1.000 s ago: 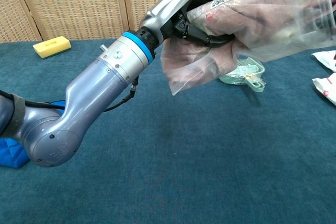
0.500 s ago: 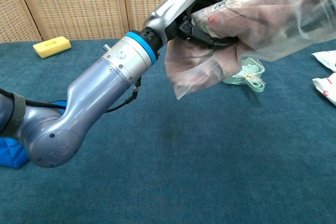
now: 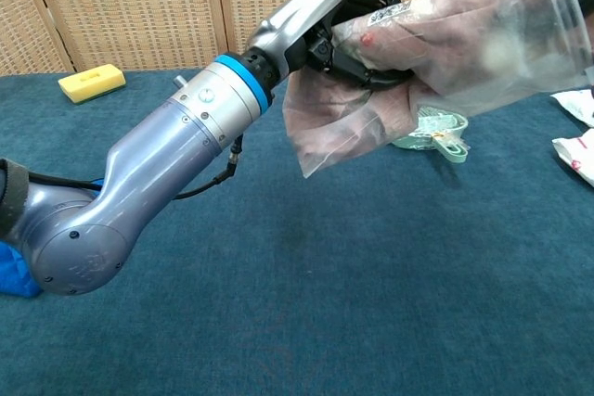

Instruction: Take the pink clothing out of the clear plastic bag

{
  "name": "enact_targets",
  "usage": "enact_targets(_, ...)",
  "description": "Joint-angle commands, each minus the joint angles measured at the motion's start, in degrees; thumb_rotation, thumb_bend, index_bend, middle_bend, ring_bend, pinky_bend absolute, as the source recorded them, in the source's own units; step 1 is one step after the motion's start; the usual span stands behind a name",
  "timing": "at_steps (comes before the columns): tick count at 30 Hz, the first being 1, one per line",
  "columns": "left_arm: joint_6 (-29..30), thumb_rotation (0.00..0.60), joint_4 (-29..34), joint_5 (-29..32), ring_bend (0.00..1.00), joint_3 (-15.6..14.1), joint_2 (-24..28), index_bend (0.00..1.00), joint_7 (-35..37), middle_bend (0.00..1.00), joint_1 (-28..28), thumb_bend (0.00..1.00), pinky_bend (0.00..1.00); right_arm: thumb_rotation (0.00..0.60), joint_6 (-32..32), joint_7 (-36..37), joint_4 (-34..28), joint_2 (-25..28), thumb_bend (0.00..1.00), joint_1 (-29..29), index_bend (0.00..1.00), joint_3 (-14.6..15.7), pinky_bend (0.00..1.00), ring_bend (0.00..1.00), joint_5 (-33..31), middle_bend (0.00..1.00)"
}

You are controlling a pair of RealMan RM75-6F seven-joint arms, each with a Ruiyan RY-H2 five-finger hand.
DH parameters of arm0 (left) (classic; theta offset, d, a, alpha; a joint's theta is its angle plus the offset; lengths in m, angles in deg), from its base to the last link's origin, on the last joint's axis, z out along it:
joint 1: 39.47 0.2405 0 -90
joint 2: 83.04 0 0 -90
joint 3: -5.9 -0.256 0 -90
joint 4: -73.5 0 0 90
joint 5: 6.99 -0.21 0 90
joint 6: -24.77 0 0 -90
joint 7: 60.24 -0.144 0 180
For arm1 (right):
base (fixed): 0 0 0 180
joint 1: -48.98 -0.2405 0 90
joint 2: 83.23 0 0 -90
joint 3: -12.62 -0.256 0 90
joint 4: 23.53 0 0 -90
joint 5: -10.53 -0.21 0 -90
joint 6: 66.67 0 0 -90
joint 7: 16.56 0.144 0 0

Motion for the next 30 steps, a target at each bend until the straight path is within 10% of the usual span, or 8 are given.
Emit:
enact_targets(1,0.1,0.6,0.2,0.0,0.58,-0.1,0.2,0.66,-0.3,0.6,0.2,0.4,0.59,0.6,0.1,-0.1,0.0,-0.2,0.89,-0.1,0.68,0.1,0.0,0.0,0.0,0.0)
enact_targets(18,-1.4,0.6,16.4,1.4,0.35,-7.8,11.7,0.48,-9.6,0.35,10.6,0.4,0.49,0.6,3.9,-3.4,0.6,-7.1,0.89,-2.9,0.68,2.5,0.0,0.0,-0.6,0.0)
enact_targets(23,-7.4,0.6,22.5,1.2,0.0,-12.5,18.9,0.03,-8.4,0.0,12.2,0.4,0.01,0.6,5.6,-2.5,3.6,-9.8,0.89,-3.7,0.68,3.3,0.0,0.0,-1.2,0.0)
enact_targets(30,-8.8,0.6,24.8,0.3,0.0,-15.1,25.9,0.0,-9.7,0.0,14.5,0.39,0.0,0.6,8.3,0.3,9.8,-12.3,0.89,-4.1,0.68,5.7,0.0,0.0,-0.5,0.0)
